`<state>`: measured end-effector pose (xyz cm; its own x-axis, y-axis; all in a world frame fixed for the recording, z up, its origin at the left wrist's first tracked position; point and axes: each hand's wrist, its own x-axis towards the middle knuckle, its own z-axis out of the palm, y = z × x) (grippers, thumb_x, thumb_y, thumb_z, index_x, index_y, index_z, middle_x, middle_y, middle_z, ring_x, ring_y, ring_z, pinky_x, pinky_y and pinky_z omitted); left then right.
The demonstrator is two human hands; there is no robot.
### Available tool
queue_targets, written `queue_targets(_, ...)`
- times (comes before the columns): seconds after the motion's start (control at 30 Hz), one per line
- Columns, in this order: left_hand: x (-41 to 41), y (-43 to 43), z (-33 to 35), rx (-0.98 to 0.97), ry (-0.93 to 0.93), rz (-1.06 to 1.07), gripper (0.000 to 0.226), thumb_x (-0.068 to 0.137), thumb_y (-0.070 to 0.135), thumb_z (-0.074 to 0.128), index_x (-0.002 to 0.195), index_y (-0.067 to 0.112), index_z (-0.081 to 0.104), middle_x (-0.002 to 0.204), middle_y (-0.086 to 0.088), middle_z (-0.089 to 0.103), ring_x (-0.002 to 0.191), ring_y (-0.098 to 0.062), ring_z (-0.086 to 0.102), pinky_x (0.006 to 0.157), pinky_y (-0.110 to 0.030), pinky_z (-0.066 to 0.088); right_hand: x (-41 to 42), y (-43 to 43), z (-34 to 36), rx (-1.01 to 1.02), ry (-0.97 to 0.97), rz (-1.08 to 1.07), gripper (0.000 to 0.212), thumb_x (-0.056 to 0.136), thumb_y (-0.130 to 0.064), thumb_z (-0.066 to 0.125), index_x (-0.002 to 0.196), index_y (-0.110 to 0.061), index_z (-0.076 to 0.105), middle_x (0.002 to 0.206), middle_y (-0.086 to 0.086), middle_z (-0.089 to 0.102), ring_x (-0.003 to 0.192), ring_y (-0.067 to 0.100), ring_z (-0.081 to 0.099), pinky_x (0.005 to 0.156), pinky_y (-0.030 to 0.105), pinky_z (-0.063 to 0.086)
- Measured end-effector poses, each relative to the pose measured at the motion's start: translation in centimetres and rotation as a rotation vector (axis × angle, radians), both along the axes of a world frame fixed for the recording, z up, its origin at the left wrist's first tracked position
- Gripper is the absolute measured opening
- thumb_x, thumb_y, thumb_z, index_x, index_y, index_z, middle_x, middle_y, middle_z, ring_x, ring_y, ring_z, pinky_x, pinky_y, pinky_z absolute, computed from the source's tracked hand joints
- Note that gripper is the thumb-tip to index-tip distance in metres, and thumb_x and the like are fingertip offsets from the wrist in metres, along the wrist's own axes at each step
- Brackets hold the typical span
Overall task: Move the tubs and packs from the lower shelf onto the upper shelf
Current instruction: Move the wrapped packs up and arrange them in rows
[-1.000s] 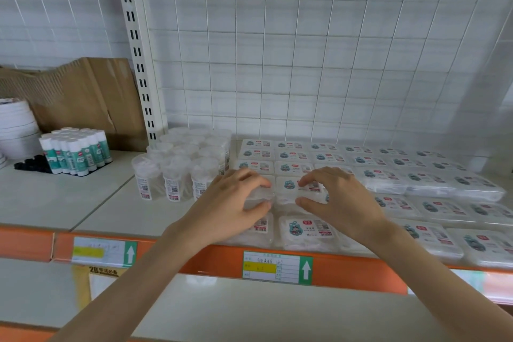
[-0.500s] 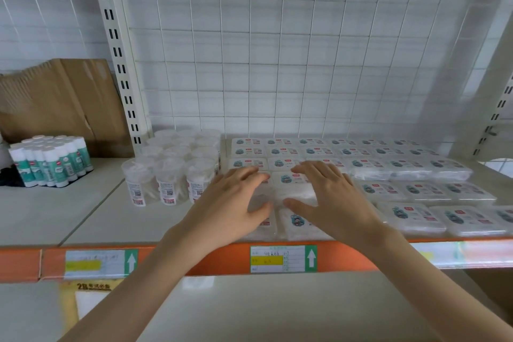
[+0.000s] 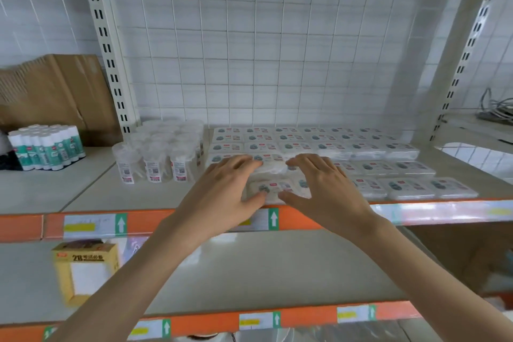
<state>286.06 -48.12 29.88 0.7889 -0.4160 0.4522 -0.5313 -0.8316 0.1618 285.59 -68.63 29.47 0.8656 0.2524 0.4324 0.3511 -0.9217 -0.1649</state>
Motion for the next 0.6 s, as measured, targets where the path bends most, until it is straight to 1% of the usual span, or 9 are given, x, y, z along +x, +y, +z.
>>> queue_targets(0.2, -4.7, -4.2, -0.2, -0.013, 0.009, 0.030, 0.055, 0.095, 0.042, 0.055, 0.145, 0.024, 0.042, 0.146, 0.009, 0.042, 0.134, -0.014, 0.039, 0.108, -0.028, 0.028, -4.5, -3.8, 0.1, -0.011, 0.019, -0.001, 0.062, 0.090, -0.052, 0.058, 0.143, -0.027, 0.037, 0.146, -0.010, 0.039, 0.137, 0.013, 0.030, 0.107, 0.028, 0.024)
queue_targets(0.3, -7.4, -6.1, -0.6, -0.010, 0.006, 0.038, 0.054, 0.094, 0.042, 0.057, 0.143, 0.023, 0.045, 0.144, 0.008, 0.045, 0.132, -0.016, 0.042, 0.107, -0.030, 0.031, -7.0, -5.9, -0.4, -0.030, 0.019, -0.010, 0.062, 0.091, -0.053, 0.057, 0.143, -0.027, 0.038, 0.146, -0.008, 0.039, 0.136, 0.016, 0.032, 0.107, 0.029, 0.025)
queue_targets(0.37, -9.1, -7.3, -0.9, -0.010, 0.016, 0.033, 0.055, 0.094, 0.043, 0.057, 0.144, 0.024, 0.044, 0.146, 0.008, 0.044, 0.134, -0.015, 0.041, 0.108, -0.029, 0.031, -8.5, -7.5, -0.7, -0.024, 0.013, -0.008, 0.060, 0.091, -0.054, 0.056, 0.141, -0.026, 0.039, 0.146, -0.008, 0.041, 0.137, 0.016, 0.033, 0.109, 0.031, 0.027)
queue_targets(0.43, -10.7, -8.4, -1.3, -0.015, 0.041, 0.023, 0.055, 0.095, 0.044, 0.055, 0.145, 0.025, 0.042, 0.147, 0.009, 0.043, 0.135, -0.012, 0.039, 0.109, -0.027, 0.029, -9.9, -8.9, -1.0, -0.013, 0.016, -0.004, 0.059, 0.091, -0.054, 0.056, 0.141, -0.026, 0.040, 0.147, -0.008, 0.040, 0.138, 0.016, 0.033, 0.110, 0.030, 0.026)
queue_targets(0.53, -12.7, -10.2, -2.3, -0.018, 0.055, 0.018, 0.056, 0.095, 0.044, 0.055, 0.145, 0.024, 0.041, 0.146, 0.010, 0.042, 0.134, -0.009, 0.037, 0.107, -0.022, 0.025, -11.7, -10.6, -1.8, -0.011, 0.028, -0.013, 0.060, 0.091, -0.054, 0.056, 0.142, -0.026, 0.038, 0.145, -0.008, 0.040, 0.138, 0.016, 0.032, 0.110, 0.031, 0.025)
queue_targets(0.6, -13.8, -11.2, -3.3, -0.027, 0.067, 0.027, 0.055, 0.095, 0.043, 0.056, 0.145, 0.023, 0.042, 0.146, 0.010, 0.043, 0.134, -0.010, 0.038, 0.106, -0.022, 0.025, -12.8, -11.4, -2.6, -0.017, 0.041, -0.014, 0.061, 0.091, -0.054, 0.055, 0.142, -0.026, 0.037, 0.145, -0.008, 0.040, 0.137, 0.016, 0.032, 0.108, 0.031, 0.026)
